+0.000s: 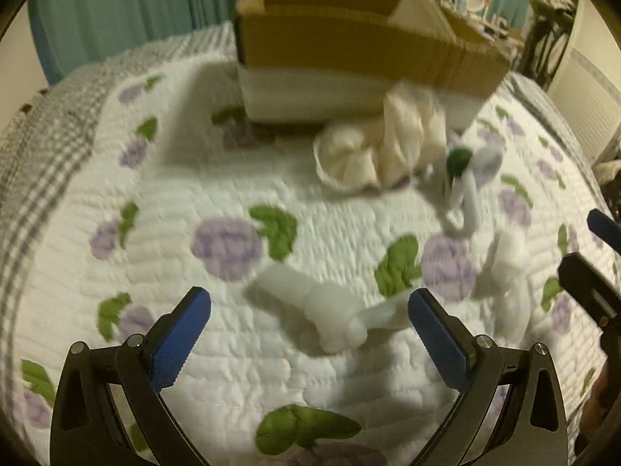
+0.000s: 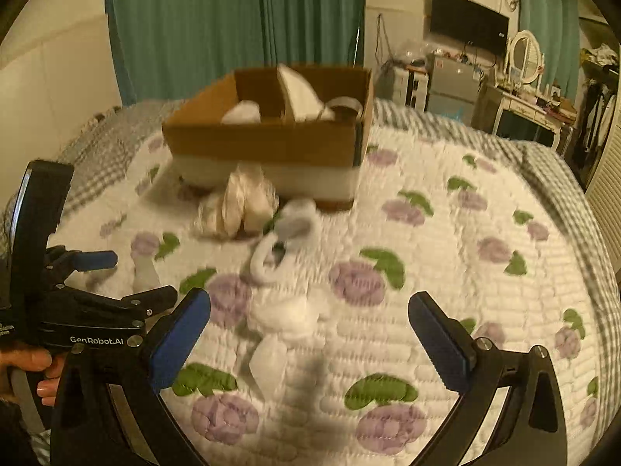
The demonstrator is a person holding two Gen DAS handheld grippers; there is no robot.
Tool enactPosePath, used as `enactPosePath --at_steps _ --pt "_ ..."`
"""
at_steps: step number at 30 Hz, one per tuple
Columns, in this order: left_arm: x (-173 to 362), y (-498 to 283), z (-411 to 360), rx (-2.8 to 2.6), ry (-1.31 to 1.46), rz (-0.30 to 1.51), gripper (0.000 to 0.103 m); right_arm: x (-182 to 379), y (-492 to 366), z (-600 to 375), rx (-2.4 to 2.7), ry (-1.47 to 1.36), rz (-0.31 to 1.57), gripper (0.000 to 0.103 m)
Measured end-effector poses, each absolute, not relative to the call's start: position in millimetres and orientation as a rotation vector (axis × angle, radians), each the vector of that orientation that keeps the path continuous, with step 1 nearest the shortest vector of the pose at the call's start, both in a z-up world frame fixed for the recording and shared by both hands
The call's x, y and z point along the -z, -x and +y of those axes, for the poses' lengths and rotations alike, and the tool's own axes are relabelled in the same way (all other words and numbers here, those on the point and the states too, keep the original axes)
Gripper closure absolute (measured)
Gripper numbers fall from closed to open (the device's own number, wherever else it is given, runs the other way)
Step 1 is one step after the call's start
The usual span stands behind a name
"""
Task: Organize soft objects
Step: 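Grasp the white sock with left tool while right tool grasps the white mask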
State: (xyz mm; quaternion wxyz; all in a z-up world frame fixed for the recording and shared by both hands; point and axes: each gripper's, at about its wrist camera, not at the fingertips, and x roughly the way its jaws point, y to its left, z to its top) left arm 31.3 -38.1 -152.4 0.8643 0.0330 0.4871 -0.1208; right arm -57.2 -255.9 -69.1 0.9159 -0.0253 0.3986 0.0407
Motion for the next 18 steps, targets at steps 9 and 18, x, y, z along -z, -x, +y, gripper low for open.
enactPosePath --at_steps 9,18 --pt "166 -34 -28 0.291 0.023 1.04 0.015 101 51 -243 -0.105 0.107 0.909 0.007" --pt "160 -22 -38 0.417 -0.036 0.99 0.072 119 49 -235 -0.105 0.13 0.967 0.036"
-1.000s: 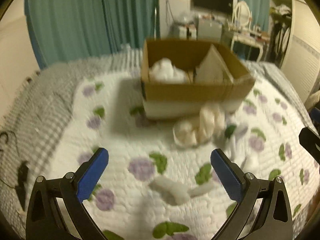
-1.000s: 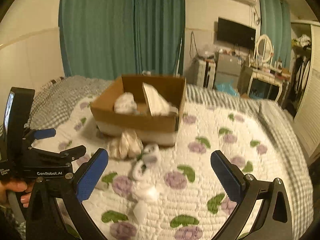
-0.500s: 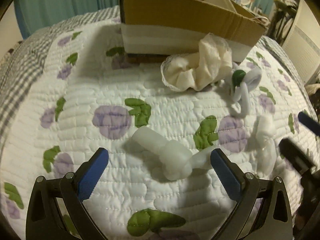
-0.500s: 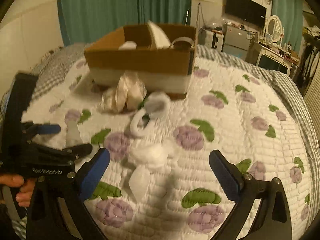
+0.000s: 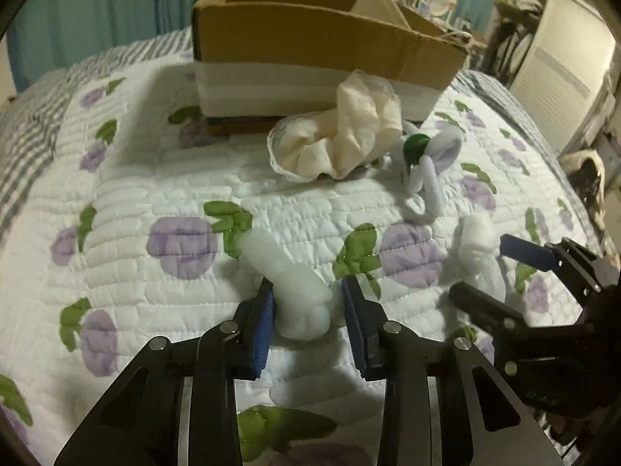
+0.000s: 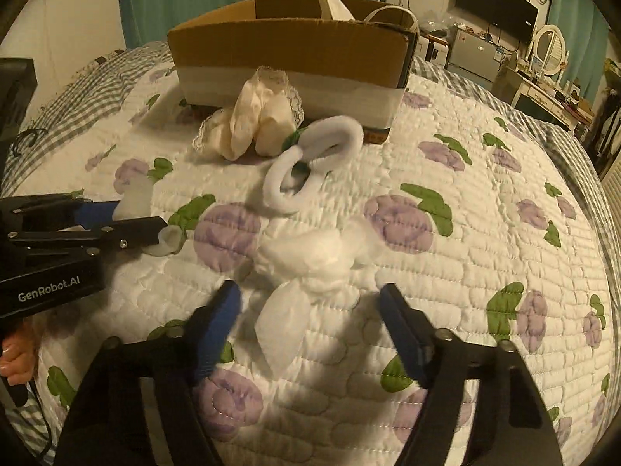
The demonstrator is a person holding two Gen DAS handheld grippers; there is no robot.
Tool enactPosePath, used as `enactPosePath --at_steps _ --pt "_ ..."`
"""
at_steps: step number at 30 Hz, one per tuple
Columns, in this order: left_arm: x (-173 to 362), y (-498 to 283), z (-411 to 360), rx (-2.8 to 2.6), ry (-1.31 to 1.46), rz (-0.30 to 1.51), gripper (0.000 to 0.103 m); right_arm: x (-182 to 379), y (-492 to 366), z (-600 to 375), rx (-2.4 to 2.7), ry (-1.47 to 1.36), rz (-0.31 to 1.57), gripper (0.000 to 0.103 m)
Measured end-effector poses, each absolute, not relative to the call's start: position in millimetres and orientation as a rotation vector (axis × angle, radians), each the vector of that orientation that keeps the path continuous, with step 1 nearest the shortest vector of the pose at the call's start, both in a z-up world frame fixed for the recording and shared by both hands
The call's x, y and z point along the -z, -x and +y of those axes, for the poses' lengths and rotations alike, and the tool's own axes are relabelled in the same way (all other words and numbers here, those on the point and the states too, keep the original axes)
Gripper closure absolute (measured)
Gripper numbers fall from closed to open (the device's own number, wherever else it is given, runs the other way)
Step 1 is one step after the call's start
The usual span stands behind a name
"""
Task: Organize soft objects
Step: 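Grasp the white sock with left tool while right tool grasps the white mask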
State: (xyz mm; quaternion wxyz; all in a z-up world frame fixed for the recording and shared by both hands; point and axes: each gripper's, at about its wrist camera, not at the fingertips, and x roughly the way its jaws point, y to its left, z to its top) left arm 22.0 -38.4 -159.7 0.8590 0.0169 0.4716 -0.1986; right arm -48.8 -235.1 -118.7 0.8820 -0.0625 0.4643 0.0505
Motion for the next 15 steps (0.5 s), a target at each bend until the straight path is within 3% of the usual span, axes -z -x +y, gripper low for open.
enactPosePath --at_steps 2,6,7,8,12,15 --pt "157 -21 -40 0.425 -0.05 0.98 0.074 120 49 -234 -0.125 0.111 0.982 0.051" --pt "156 -23 -38 0.436 -0.04 0.986 0.074 121 50 -227 -0.133 0.12 0.986 0.068" --pt "156 -22 -37 0.437 -0.041 0.984 0.074 121 51 -225 -0.134 0.126 0.987 0.079" --pt "155 -22 -37 0.436 -0.043 0.982 0.074 121 52 -223 -0.124 0.138 0.988 0.084" --pt "152 -19 -34 0.432 -0.048 0.974 0.074 115 57 -222 -0.135 0.131 0.976 0.1" --pt "149 -18 -31 0.42 -0.05 0.968 0.074 108 62 -221 -0.135 0.129 0.955 0.101"
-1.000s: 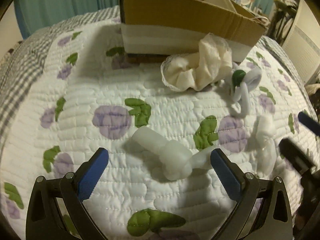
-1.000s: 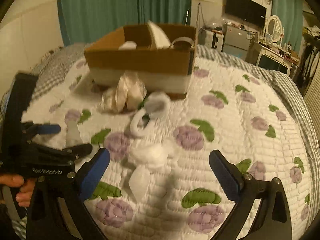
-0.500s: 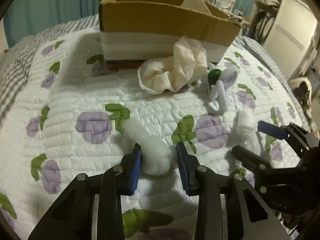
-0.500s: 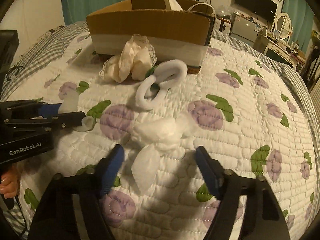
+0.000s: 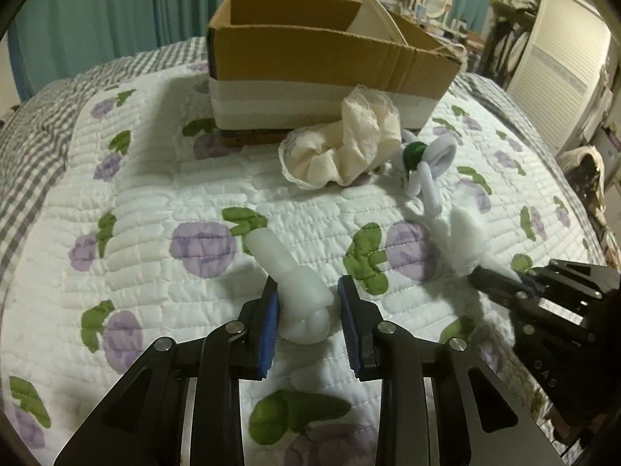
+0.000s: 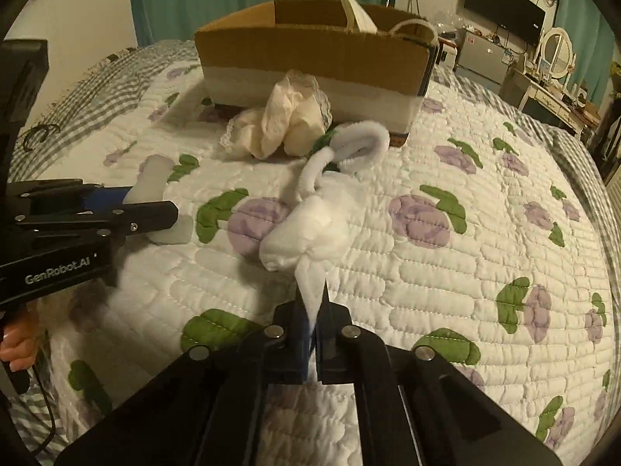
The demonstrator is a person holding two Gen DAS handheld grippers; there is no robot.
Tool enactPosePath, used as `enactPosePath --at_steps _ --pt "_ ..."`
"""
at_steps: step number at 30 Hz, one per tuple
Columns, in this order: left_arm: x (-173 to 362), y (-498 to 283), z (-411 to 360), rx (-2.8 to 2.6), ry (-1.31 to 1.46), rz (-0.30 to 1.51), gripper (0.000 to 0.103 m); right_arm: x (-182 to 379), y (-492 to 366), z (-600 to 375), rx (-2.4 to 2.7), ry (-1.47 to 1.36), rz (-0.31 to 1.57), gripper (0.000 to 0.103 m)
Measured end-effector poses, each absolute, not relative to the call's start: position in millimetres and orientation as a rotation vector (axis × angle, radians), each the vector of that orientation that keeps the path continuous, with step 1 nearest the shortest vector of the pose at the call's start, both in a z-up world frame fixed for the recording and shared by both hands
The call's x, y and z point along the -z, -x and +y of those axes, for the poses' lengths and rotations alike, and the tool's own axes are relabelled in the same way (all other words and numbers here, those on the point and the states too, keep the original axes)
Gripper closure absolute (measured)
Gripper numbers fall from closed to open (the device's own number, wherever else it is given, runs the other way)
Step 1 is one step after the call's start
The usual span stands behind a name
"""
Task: Organize soft objects
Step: 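Grasp the white sock with left tool while right tool grasps the white mask, then lift the sock and mask and carry them over the box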
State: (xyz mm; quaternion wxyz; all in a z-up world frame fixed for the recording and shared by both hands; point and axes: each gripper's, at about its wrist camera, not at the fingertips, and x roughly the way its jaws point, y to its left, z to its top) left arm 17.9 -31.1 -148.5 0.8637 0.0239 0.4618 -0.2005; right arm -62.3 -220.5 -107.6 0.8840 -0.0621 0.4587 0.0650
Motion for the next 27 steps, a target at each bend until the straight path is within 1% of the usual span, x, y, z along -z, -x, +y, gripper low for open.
enactPosePath --at_steps 15,27 --pt "117 -6 5 0.338 -0.027 0.893 0.074 53 93 -207 -0.146 0.123 0.805 0.101" --pt "58 9 14 0.305 -0.051 0.708 0.074 -15 112 -210 -0.13 0.141 0.658 0.101"
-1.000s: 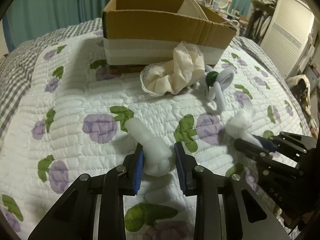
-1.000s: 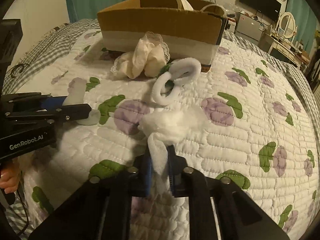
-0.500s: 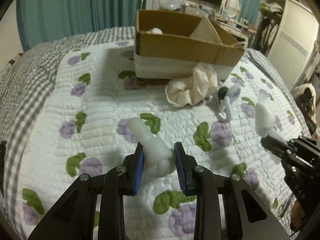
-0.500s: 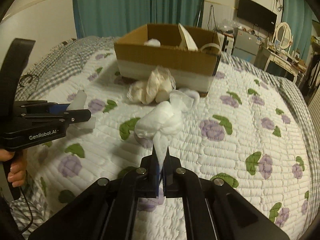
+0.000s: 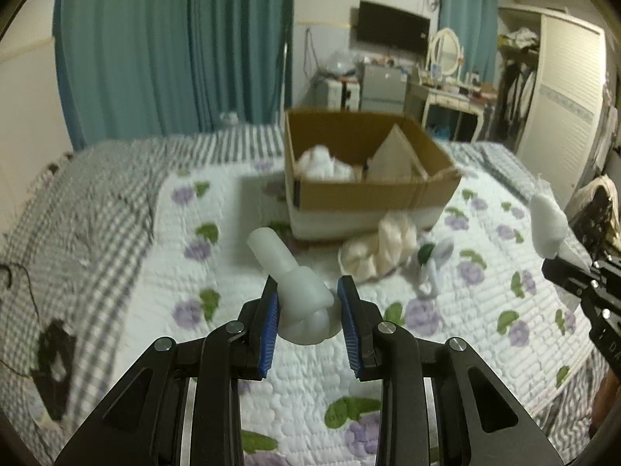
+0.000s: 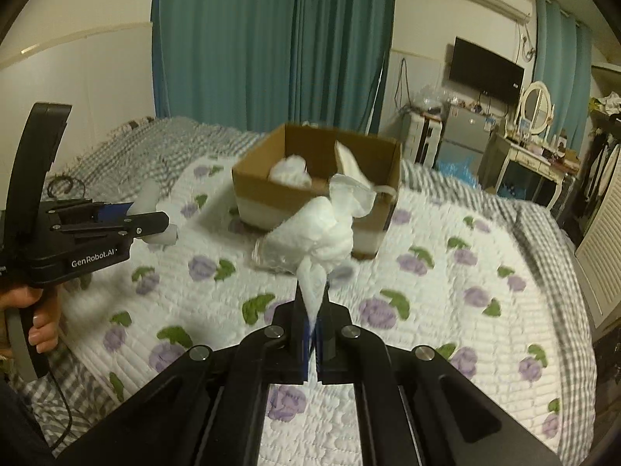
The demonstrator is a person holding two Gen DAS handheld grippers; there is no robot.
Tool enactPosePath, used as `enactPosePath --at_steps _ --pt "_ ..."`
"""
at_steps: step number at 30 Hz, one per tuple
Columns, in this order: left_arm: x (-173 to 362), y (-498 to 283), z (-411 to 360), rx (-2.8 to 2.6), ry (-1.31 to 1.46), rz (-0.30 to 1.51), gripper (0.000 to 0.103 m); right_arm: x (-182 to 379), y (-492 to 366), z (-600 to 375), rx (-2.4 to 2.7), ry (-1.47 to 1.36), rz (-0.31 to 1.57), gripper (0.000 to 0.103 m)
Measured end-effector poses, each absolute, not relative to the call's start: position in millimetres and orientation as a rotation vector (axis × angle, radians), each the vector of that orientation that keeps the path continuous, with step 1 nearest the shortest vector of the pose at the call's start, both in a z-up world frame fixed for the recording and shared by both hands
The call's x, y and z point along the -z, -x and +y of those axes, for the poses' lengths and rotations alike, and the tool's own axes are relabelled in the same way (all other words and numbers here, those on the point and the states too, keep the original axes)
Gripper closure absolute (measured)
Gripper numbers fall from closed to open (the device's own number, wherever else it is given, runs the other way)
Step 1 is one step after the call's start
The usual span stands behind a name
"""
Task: Organize soft objects
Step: 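Lift the sock and mask and carry them over the box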
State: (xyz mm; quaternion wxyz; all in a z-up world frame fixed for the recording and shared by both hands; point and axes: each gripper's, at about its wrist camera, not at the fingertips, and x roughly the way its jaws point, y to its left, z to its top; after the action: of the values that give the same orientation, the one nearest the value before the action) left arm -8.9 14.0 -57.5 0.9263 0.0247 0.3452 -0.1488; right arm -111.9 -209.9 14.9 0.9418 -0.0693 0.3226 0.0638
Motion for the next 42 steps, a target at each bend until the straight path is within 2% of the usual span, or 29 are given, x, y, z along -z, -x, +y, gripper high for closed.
enactPosePath --at_steps 12,21,31,42 --pt "-27 30 4 0.337 -0.096 0.486 0.074 -89 115 -208 -0.141 0.141 0.489 0.102" --pt "-55 19 -3 0.367 -0.072 0.432 0.074 -121 98 -218 -0.126 0.123 0.408 0.102" --pt "-65 -15 -13 0.363 -0.062 0.392 0.074 -131 62 -234 -0.109 0.117 0.371 0.101" --pt "-42 -77 -28 0.351 -0.06 0.449 0.074 -107 2 -237 -0.132 0.139 0.41 0.101"
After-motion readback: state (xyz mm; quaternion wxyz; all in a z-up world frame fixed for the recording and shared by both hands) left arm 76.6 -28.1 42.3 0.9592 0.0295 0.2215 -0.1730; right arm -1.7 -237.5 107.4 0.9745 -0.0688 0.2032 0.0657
